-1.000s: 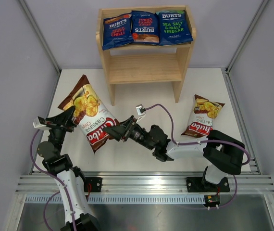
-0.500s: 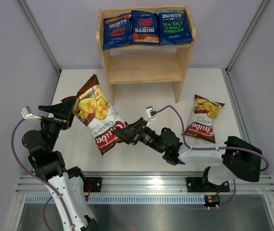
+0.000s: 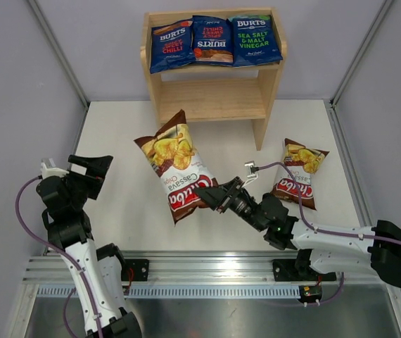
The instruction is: Place and organize the chips bags onto the shelf
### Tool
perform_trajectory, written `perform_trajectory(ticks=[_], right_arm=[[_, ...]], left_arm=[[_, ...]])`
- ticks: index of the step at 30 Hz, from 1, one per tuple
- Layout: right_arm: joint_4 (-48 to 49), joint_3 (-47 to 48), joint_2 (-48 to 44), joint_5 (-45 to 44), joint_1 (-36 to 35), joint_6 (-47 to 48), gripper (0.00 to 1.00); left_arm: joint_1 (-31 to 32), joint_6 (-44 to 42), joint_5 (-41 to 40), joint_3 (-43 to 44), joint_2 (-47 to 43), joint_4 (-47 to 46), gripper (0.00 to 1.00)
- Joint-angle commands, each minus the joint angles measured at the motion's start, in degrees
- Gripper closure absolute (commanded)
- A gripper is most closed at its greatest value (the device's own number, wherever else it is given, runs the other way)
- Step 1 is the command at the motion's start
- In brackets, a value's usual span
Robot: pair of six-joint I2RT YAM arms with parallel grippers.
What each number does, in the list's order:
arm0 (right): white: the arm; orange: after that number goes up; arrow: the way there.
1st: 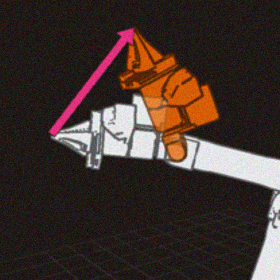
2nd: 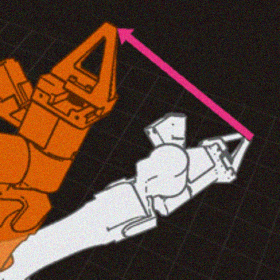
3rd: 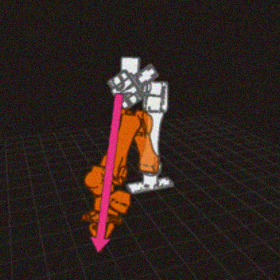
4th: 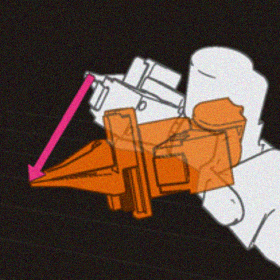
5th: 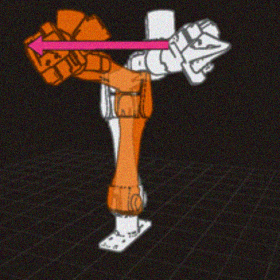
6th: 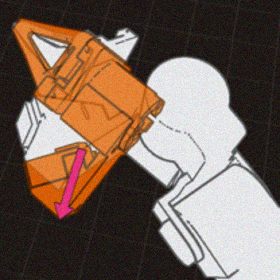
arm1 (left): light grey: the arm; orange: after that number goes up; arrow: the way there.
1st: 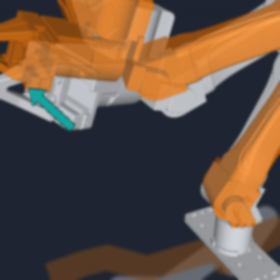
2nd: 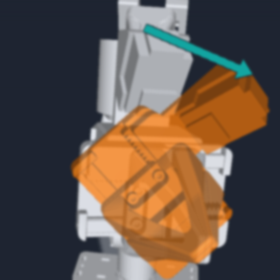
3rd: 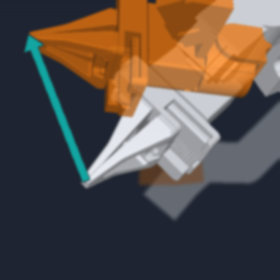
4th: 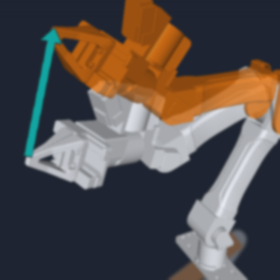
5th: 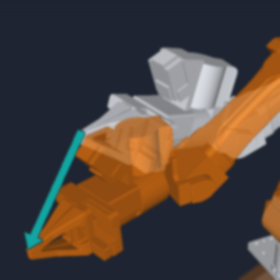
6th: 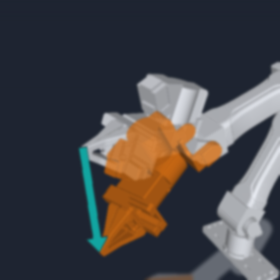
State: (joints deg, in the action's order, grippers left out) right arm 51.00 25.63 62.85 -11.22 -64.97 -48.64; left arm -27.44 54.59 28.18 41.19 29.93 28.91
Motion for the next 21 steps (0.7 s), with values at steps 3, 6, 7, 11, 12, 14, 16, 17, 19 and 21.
perform_trajectory(ticks=[3,6,7,11,12,14,16,17,19,21], right_arm=[[-2.4,-0.6,-5.7,-3.7,4.9,-7.1,0.91],[-3.5,0.6,-6.2,-1.9,9.8,-10.1,0.92],[-3.1,1.0,-6.2,-0.9,11.3,-11.1,0.92],[-4.0,4.1,-4.6,0.8,18.3,-12.8,0.94],[-3.8,4.9,-2.8,1.3,19.5,-13.4,0.94],[-3.3,8.1,-0.3,3.0,21.9,-14.6,0.94],[-2.5,11.5,3.6,4.2,24.8,-15.6,0.94],[-3.2,12.8,4.8,4.6,25.8,-16.0,0.94],[-3.6,17.0,8.6,5.7,28.5,-16.8,0.94],[-4.9,19.6,12.4,5.7,30.1,-19.0,0.94]], left_arm=[[-0.1,-12.8,-0.4,2.2,1.7,2.6,0.01],[0.0,-18.7,1.9,2.2,2.2,2.9,0.01],[0.0,-21.9,2.7,2.4,2.5,3.1,0.01],[3.6,-26.6,1.7,3.0,3.7,4.2,0.01],[4.7,-27.1,1.2,2.4,3.6,3.7,0.01],[7.2,-28.4,0.2,2.1,3.5,3.2,0.01],[8.5,-29.4,-2.4,1.9,3.4,3.4,0.01],[9.2,-29.8,-3.1,1.8,3.2,3.4,0.01],[9.8,-29.9,-3.9,1.0,2.3,3.1,0.01],[10.0,-29.8,-3.3,0.6,1.6,2.5,0.01]])
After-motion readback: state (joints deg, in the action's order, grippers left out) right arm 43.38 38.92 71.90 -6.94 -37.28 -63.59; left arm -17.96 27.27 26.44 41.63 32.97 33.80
